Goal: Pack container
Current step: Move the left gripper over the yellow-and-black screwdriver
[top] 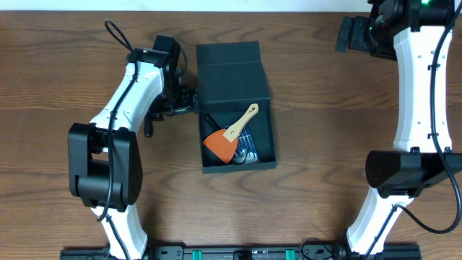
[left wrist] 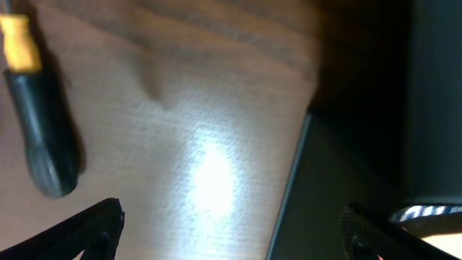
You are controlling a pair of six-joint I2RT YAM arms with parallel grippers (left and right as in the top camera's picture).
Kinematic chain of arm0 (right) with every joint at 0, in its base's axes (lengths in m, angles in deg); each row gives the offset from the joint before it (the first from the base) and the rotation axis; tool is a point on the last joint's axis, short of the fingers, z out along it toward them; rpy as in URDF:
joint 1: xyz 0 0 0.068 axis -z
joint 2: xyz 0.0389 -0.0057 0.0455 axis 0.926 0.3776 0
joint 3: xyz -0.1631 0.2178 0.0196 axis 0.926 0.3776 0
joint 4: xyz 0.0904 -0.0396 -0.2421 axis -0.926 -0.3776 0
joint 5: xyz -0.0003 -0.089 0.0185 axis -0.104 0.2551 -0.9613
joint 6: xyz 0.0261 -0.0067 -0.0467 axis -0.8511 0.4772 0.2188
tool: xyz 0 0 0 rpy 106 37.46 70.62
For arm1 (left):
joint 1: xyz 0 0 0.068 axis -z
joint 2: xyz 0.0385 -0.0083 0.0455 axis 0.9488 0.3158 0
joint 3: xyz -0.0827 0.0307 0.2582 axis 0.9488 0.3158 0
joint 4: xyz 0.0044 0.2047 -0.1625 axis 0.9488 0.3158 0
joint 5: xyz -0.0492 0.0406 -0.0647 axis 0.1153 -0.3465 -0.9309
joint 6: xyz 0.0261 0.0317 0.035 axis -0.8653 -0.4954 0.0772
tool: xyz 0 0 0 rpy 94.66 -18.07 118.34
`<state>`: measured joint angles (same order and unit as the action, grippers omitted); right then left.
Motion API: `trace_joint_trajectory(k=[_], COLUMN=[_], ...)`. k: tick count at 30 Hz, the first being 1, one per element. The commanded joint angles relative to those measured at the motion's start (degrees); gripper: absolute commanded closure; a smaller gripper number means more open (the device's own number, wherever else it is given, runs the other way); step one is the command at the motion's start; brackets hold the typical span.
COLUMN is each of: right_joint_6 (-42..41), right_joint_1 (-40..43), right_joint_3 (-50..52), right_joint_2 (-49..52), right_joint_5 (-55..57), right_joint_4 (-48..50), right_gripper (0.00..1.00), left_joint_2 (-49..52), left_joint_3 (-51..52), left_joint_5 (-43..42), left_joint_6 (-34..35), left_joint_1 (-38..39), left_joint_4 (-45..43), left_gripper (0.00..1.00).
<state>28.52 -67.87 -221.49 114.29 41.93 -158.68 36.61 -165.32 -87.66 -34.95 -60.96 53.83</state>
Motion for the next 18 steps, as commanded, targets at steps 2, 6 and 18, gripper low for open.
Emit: trace_joint_trajectory(k=[2, 6, 18], right_joint_6=[-0.6, -0.6, -0.6], right_joint_1=[0.1, 0.1, 0.1], right_joint_3=[-0.6, -0.6, -0.6], right_joint_2=[-0.6, -0.6, -0.6], right_joint_5=[0.0, 0.0, 0.0], right_joint_4=[0.0, 0.0, 0.0], right_gripper=[0.01, 0.01, 0.01], left_joint_2=[-1.4, -1.4, -1.4], left_joint_3=[0.1, 0.1, 0.1], left_joint_5=[7.2, 10.2, 7.3], left_joint_6=[-1.4, -5.8, -17.0], left_joint_1=[-0.9, -2.0, -7.5], left_joint_4=[2.8, 4.1, 2.6], left_gripper=[0.05, 0.01, 0.00])
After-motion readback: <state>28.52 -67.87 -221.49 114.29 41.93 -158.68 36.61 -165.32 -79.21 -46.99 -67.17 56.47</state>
